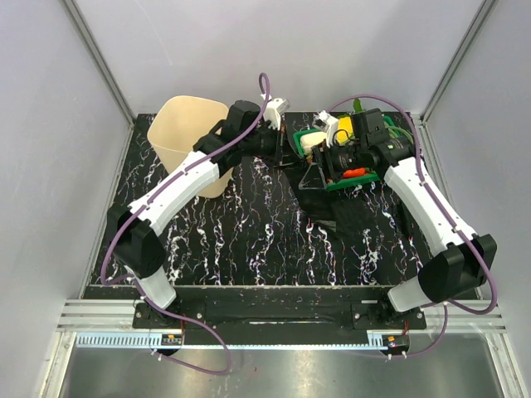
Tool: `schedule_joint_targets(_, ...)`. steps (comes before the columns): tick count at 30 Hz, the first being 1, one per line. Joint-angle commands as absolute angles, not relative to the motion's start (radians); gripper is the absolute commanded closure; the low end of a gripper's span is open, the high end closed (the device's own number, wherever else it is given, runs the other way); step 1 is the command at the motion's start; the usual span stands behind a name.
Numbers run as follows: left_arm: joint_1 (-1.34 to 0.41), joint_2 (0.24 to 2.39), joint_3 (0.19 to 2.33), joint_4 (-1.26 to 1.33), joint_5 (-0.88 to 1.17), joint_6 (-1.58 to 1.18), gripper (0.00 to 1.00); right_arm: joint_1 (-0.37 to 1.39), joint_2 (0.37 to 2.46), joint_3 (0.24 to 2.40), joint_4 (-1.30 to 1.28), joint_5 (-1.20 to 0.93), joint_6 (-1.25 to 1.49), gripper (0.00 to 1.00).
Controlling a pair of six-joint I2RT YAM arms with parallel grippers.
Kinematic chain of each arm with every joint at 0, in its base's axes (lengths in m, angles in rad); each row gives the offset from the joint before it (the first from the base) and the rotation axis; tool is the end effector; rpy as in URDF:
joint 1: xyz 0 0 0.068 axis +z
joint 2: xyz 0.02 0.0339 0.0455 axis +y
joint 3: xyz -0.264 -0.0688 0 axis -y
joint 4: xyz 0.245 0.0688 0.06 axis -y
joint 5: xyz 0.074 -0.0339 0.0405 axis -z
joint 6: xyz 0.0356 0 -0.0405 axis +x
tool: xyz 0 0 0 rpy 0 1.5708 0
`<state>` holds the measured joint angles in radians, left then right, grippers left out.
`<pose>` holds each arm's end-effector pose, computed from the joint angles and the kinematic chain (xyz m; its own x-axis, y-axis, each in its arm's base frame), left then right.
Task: Put the trash bags into the trash bin
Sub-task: Unfold the trash bag at the center of the board.
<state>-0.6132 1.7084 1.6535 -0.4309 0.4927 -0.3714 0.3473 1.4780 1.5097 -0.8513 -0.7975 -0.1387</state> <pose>0.3152 -0.2424 0.3723 -0.6640 0.0762 -0.7439 0.6526 0.5446 -0.5267 0.2790 0.1281 0.3718 -0.5843 -0.3142 -0.7483 -0.7853 0.4515 0.4236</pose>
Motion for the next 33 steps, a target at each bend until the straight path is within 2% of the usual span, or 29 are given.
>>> schedule_joint_targets(1, -0.629, 1.690, 1.655, -0.360, 0.500, -0.436, 1.00, 0.362, 1.500, 1.502, -0.713, -0.789, -0.060, 0.36)
schedule_joint_targets(10, -0.634, 1.644, 1.577, -0.319, 0.512, -0.454, 1.00, 0.362, 1.514, 1.520, -0.677, -0.703, -0.029, 0.35)
schedule_joint_targets(19, -0.634, 1.621, 1.548, -0.292, 0.520, -0.457, 1.00, 0.362, 1.520, 1.509, -0.676, -0.735, -0.034, 0.57)
schedule_joint_targets(22, -0.637, 1.628, 1.554, -0.290, 0.534, -0.460, 1.00, 0.362, 1.520, 1.505, -0.676, -0.735, -0.034, 0.59)
schedule_joint_targets(33, -0.638, 1.634, 1.545, -0.285, 0.560, -0.465, 1.00, 0.362, 1.529, 1.517, -0.672, -0.736, -0.032, 0.58)
